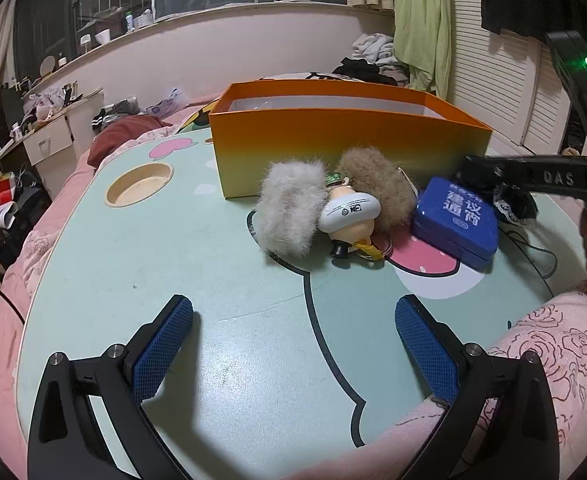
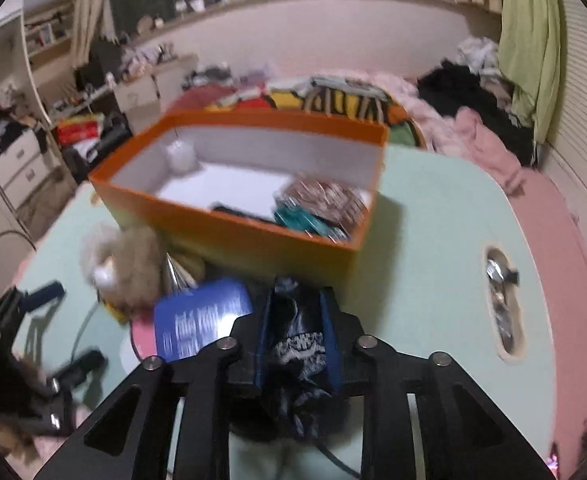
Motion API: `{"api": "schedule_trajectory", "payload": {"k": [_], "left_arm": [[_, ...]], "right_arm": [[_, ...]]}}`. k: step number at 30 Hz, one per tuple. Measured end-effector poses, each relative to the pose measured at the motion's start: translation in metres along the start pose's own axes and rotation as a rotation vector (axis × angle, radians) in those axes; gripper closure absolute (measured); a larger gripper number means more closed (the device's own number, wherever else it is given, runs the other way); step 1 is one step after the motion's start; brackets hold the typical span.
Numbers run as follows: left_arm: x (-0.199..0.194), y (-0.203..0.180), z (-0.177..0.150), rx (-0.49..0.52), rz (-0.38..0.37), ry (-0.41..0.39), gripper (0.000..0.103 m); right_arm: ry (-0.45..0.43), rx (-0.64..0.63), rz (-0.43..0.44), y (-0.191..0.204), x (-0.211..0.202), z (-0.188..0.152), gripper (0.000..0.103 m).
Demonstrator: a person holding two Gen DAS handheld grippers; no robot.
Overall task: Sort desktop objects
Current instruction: 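Lay the black lace fabric on the table beside the blue tin, right tool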
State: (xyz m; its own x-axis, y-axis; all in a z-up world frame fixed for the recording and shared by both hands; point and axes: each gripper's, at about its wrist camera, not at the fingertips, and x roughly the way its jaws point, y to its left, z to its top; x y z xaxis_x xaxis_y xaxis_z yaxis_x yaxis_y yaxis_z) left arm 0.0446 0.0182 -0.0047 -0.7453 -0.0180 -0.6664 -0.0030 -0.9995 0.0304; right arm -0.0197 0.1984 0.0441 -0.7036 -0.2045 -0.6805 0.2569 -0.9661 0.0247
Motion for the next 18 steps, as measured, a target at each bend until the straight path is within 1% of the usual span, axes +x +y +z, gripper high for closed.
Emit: {"api": "schedule_trajectory", "payload": {"k": [1,3,5,7,8,10,11,12,13,14,15,16,18], "left_arm": [[0.0,0.0,0.0,0.0,0.0,0.0,0.002],[0.0,0.0,0.0,0.0,0.0,0.0,0.002],[0.0,0.0,0.0,0.0,-0.001,0.0,0.002],[0.0,0.0,0.0,0.0,0.0,0.0,0.002],[0.0,0.0,0.0,0.0,0.0,0.0,0.002],[0.0,0.001,0.0,0.0,0.0,0.0,0.002],[0.0,0.001,0.0,0.0,0.0,0.0,0.002],[0.0,0.001,0.0,0.0,0.0,0.0,0.002],[0.0,0.001,0.0,0.0,-0.001,0.0,0.002],[0.001,0.0,0.0,0.001,0.001,0.002,0.002],[0.0,0.0,0.0,0.004,0.004,0.001,0.002],[0.0,0.0,0.0,0.003,0.004,0.0,0.002],[0.0,0.001,0.0,-0.001,0.0,0.001,0.002]], "right_arm": [[-0.026,0.012,-0.015,0.0,-0.003,0.001,0.048],[-0.086,0.042,-0.029,-0.003,-0.014,0.001,0.035],[-0.136,0.064,0.001,-0.007,-0.036,-0.006,0.034],[-0.137,0.075,0.006,-0.008,-0.05,-0.019,0.028],[-0.129,0.078,0.009,-0.007,-0.053,-0.026,0.024],[-0.088,0.058,0.024,-0.001,-0.055,-0.044,0.021],[-0.051,0.036,0.02,0.005,-0.049,-0.054,0.019],[-0.019,0.019,0.003,0.009,-0.04,-0.061,0.018],[0.036,-0.002,-0.031,0.014,-0.024,-0.07,0.017],[-0.002,-0.042,-0.09,0.021,-0.022,-0.073,0.013],[-0.025,-0.069,-0.116,0.028,-0.024,-0.072,0.009],[-0.014,-0.065,-0.107,0.029,-0.026,-0.068,0.009],[0.012,-0.029,-0.07,0.024,-0.028,-0.063,0.005]]}}
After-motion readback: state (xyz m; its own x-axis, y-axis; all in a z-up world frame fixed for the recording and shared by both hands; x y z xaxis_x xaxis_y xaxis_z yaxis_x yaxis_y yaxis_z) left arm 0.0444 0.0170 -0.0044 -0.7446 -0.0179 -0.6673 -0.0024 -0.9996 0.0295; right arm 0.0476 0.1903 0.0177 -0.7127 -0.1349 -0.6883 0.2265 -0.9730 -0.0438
